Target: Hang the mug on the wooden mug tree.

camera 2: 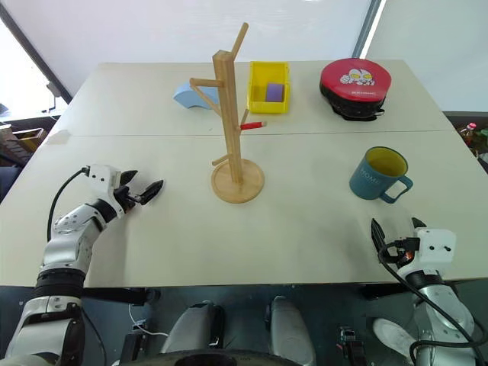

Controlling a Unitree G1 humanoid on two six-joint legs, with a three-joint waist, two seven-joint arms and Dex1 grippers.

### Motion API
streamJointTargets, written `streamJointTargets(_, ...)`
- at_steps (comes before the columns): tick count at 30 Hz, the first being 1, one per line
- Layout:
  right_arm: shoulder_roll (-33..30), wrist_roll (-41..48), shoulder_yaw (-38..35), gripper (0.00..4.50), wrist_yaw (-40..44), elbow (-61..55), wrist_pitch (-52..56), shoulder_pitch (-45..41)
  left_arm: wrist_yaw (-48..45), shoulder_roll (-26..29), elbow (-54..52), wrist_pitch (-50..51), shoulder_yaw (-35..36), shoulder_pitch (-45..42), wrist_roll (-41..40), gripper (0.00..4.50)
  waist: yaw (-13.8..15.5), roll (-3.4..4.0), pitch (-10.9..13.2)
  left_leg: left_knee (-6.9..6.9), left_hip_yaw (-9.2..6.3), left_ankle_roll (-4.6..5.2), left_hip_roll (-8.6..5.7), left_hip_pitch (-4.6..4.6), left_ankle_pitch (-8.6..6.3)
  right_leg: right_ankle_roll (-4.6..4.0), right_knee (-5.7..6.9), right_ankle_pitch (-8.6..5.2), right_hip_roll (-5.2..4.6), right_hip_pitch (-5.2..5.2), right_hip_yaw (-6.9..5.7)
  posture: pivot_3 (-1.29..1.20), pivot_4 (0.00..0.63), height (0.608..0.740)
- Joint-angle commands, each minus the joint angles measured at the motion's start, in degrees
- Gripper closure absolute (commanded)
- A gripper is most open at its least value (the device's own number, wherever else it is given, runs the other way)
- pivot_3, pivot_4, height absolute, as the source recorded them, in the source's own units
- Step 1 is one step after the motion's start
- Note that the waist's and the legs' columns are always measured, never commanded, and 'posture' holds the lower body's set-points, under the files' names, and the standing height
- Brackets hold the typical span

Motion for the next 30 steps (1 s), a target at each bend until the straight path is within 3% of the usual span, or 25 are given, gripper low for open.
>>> streamJointTargets(1,-0.4,-0.2,-0.2,0.04,-0.2,-0.5,-1.0,-0.5,1.0,0.4,-2.5,0.2,1.2,-0.1,-0.8,0.00,0.0,0.00,0.0,0.00,0.00,0.00,0.00,0.00,0.00,0.00,0.00,0.00,-0.01,0.00,0.00,0.00,0.150,0.735)
streamJointTargets(12,0.2,-0.6,-0.5,0.04,-0.8,-1.0,-1.1,-0.4,-0.8,0.6,-7.3,1.4,0.5,2.4,-2.5,0.00,0.0,0.00,0.0,0.00,0.00,0.00,0.00,0.00,0.00,0.00,0.00,0.00,-0.04,0.00,0.00,0.00,0.150,0.735)
streamJointTargets(22,0.2,-0.7,-1.1,0.04,-3.7,-1.3,-0.5,-1.5,-22.3,7.4,-29.5,8.4,-7.9,16.0,-11.4,0.00,-0.2,0.11,0.0,-0.03,0.08,-0.01,-0.01,-0.02,-0.01,-0.32,-0.06,-0.17,-0.28,-0.03,0.02,0.00,0.150,0.735)
streamJointTargets(30,0.9,-0.8,-1.5,0.04,-7.5,-1.4,-0.8,-3.9,-25.4,7.0,-41.8,14.6,-16.6,13.5,-14.0,0.00,0.0,0.21,0.0,-0.03,0.21,0.04,-0.02,-0.07,0.02,-0.34,-0.07,-0.19,-0.49,0.02,-0.04,0.00,0.150,0.735)
